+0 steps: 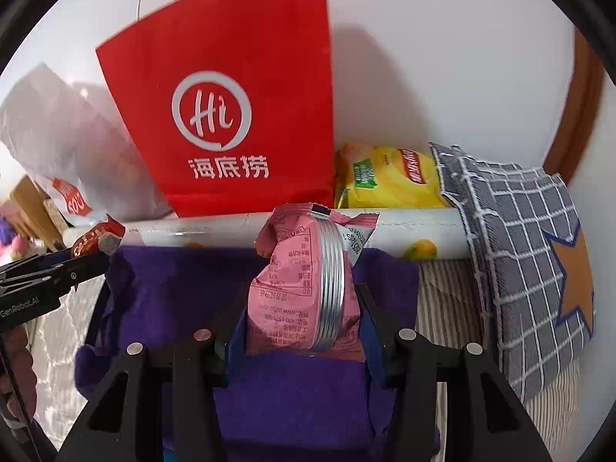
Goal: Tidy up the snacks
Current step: 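Carry the red packet and pink package over the purple towel with both tools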
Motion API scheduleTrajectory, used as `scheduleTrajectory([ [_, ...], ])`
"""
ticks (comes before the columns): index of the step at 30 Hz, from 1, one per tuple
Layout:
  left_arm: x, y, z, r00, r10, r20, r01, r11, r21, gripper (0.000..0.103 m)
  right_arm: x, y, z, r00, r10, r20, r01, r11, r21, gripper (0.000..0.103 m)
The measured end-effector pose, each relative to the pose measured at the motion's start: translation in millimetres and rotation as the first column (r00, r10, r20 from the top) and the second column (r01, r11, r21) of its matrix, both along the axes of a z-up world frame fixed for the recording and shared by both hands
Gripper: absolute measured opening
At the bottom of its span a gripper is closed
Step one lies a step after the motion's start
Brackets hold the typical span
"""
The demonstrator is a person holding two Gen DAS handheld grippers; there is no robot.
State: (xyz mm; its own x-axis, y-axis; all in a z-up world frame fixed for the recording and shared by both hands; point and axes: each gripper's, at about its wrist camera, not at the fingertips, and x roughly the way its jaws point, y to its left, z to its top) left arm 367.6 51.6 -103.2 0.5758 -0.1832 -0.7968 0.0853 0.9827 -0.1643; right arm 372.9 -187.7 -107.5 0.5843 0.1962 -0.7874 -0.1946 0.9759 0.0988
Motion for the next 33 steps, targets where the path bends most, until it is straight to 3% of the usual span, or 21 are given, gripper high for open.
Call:
scheduleTrajectory([
  [3, 8, -1, -12, 0.999, -0.016, -0.046, 0.016, 1.0, -0.007, 0.054, 4, 4, -5, 0.999, 0.03, 0.014, -0.03, 0.999, -0.025, 0.048],
  [6, 9, -4, -16, 0.999, -0.029, -0.043, 0.03, 1.0, 0.004, 0.054, 9, 6, -13, 0.999, 0.049, 0.012, -0.048, 0.997, -0.053, 0.048],
  [13, 16, -9, -29, 0.996, -0.035, -0.087, 0.036, 0.999, 0.016, 0.054, 9, 6, -30, 0.993, 0.106, -0.046, -0.11, 0.988, -0.109, 0.048],
  [28, 20, -30, -40, 0.987, -0.08, -0.137, 0.089, 0.994, 0.058, 0.054, 18, -7, -55, 0.986, 0.072, -0.15, -0.093, 0.986, -0.136, 0.049],
  [33, 21, -33, -45, 0.983, -0.085, -0.162, 0.097, 0.993, 0.068, 0.054, 17, -8, -52, 0.986, 0.08, -0.146, -0.097, 0.989, -0.114, 0.063],
])
